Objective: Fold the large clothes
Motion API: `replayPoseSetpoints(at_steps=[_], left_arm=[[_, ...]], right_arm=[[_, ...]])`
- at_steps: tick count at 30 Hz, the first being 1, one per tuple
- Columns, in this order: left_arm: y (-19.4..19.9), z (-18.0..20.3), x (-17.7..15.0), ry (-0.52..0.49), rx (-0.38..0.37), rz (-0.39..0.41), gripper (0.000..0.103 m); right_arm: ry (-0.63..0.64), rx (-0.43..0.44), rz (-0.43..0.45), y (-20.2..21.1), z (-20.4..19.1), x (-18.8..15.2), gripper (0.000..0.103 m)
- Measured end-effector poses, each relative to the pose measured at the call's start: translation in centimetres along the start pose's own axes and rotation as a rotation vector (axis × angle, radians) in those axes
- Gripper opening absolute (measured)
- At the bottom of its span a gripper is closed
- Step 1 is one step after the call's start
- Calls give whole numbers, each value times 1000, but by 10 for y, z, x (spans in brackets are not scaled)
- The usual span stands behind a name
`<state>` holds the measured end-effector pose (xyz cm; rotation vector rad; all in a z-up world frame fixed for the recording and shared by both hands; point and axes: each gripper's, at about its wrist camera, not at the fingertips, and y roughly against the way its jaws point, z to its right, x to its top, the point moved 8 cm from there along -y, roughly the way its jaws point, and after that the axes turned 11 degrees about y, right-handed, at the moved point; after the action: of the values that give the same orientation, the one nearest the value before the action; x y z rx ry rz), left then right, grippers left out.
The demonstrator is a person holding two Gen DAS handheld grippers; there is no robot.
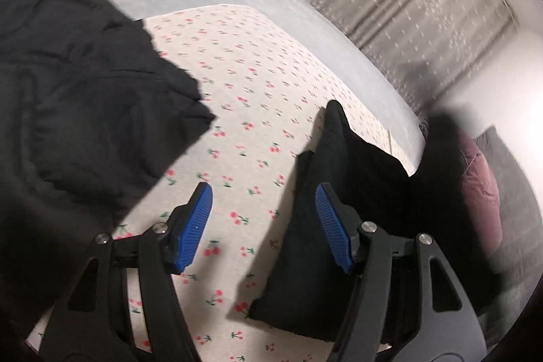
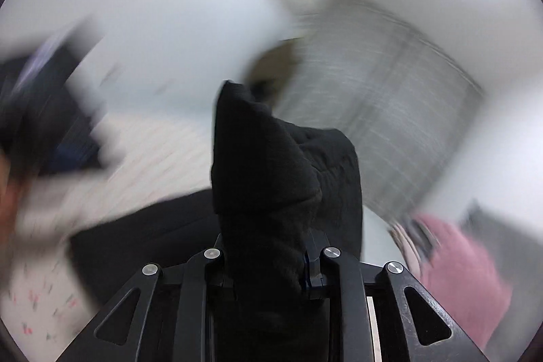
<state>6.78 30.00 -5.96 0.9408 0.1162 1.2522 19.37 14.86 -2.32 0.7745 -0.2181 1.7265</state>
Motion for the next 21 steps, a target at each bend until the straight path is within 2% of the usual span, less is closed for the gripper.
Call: replayPoseSetpoints(at_steps=[1,3,4,6,7,10,13,14,17,21], left_arm=[[1,-1,-2,3,5,-1,65],[1,-2,-2,-3,8,-6,65],[0,0,-4,-8,6,-11,65],[-3,6,-6,-28,-10,-30,65],[-5,2,-3,-38,-19,-40,65],[-10,6,-4,-43,-39,-72,65],[-12,17,-11,-66,-68,-90,65],[-11,22,-13,-86,-68,-89,65],[-7,35,-21,-142,-60,-76,65],[0,59,-41,-252,-58,-36,65]], right_arm=[[66,69,-45,-17,-41,-3,24],[99,188,-151,-45,-91,-21,28],[109,170,-165,-51,-102,-28,30],[71,156,-149,-46,-97,-25,34],[41,187,-148,-44,-93,-23,36],[-34,370,-138,-29,-77,-19,53],[-142,551,-48,8,-54,-18,68],[-179,579,-26,18,-42,-19,72],[-266,584,3,36,-3,-32,73],[-414,487,-75,27,51,-85,72]])
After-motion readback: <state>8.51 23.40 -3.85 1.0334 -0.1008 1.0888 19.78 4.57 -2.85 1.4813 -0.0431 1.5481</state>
